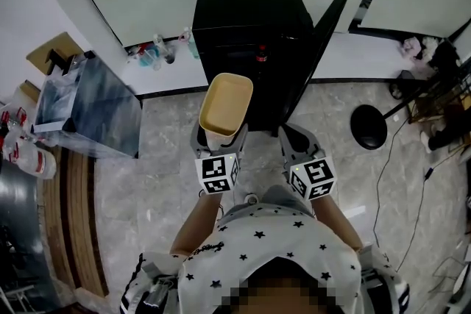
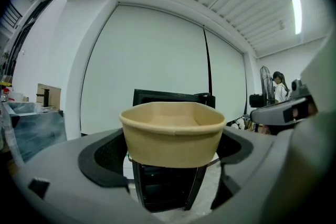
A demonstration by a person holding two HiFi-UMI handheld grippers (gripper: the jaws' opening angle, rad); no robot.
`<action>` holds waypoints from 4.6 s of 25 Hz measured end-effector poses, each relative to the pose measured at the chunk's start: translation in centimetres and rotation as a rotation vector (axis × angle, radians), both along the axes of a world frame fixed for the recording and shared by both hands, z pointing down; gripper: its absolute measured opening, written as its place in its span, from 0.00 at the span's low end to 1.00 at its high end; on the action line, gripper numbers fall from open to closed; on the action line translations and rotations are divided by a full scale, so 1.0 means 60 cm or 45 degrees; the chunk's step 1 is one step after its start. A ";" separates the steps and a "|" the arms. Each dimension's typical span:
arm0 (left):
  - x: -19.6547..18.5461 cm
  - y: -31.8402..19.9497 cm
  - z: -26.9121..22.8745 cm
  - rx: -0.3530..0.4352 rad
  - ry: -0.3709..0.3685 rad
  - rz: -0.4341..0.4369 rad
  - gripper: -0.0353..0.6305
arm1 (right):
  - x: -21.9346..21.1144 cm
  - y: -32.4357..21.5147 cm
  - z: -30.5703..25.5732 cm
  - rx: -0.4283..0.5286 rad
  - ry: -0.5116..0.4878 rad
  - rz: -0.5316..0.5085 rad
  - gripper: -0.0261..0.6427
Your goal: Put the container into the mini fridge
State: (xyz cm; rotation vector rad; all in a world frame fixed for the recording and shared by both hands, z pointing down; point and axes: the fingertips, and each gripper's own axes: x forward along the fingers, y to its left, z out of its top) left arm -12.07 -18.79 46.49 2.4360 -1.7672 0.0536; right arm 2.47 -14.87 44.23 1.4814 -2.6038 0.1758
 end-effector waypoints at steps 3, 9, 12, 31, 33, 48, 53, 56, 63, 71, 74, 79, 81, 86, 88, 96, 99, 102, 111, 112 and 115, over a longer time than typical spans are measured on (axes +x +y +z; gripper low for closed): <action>0.006 -0.028 0.007 -0.003 0.000 0.007 0.84 | 0.002 -0.015 0.010 -0.019 0.009 0.001 0.03; 0.024 -0.090 0.020 -0.009 -0.006 0.012 0.84 | 0.017 -0.060 0.029 -0.048 0.022 0.005 0.03; 0.031 -0.129 0.024 -0.008 -0.005 0.002 0.84 | 0.024 -0.094 0.030 -0.048 0.030 -0.007 0.03; 0.075 -0.348 0.075 -0.071 0.018 -0.100 0.84 | 0.073 -0.254 0.054 -0.078 0.038 -0.034 0.03; 0.079 -0.367 0.080 -0.078 0.004 -0.107 0.84 | 0.076 -0.268 0.058 -0.081 0.037 -0.037 0.03; 0.087 -0.455 0.117 -0.139 -0.049 -0.139 0.84 | 0.068 -0.324 0.086 -0.119 0.004 -0.050 0.03; 0.090 -0.477 0.125 -0.160 -0.045 -0.148 0.84 | 0.073 -0.334 0.091 -0.127 0.001 -0.052 0.03; 0.089 -0.489 0.126 -0.165 -0.042 -0.157 0.84 | 0.074 -0.339 0.097 -0.132 0.001 -0.054 0.03; 0.101 -0.525 0.126 -0.166 -0.063 -0.147 0.84 | 0.075 -0.351 0.104 -0.143 -0.002 -0.067 0.03; 0.108 -0.566 0.130 -0.197 -0.056 -0.133 0.84 | 0.085 -0.360 0.109 -0.153 0.002 -0.061 0.03; 0.111 -0.578 0.129 -0.206 -0.051 -0.133 0.84 | 0.087 -0.362 0.110 -0.156 0.006 -0.061 0.03; 0.115 -0.591 0.127 -0.213 -0.056 -0.145 0.84 | 0.086 -0.367 0.108 -0.155 0.011 -0.071 0.03; 0.116 -0.597 0.125 -0.214 -0.052 -0.145 0.84 | 0.086 -0.369 0.109 -0.158 0.014 -0.074 0.03; 0.116 -0.614 0.143 -0.231 -0.083 -0.144 0.84 | 0.085 -0.372 0.112 -0.160 0.014 -0.076 0.03; 0.116 -0.622 0.147 -0.231 -0.097 -0.145 0.84 | 0.084 -0.372 0.114 -0.162 0.014 -0.077 0.03; 0.118 -0.628 0.142 -0.221 -0.090 -0.158 0.84 | 0.089 -0.374 0.114 -0.168 0.014 -0.077 0.03; 0.115 -0.621 0.128 -0.199 -0.050 -0.171 0.85 | 0.088 -0.371 0.113 -0.168 0.013 -0.079 0.03; 0.118 -0.614 0.123 -0.192 -0.032 -0.159 0.85 | 0.086 -0.366 0.110 -0.166 0.012 -0.079 0.03; 0.117 -0.575 0.116 -0.190 -0.040 -0.136 0.85 | 0.083 -0.330 0.103 -0.158 0.004 -0.066 0.03; 0.117 -0.568 0.115 -0.191 -0.040 -0.134 0.85 | 0.082 -0.326 0.101 -0.156 0.003 -0.063 0.03; 0.113 -0.546 0.111 -0.196 -0.046 -0.126 0.85 | 0.077 -0.311 0.093 -0.148 0.000 -0.057 0.03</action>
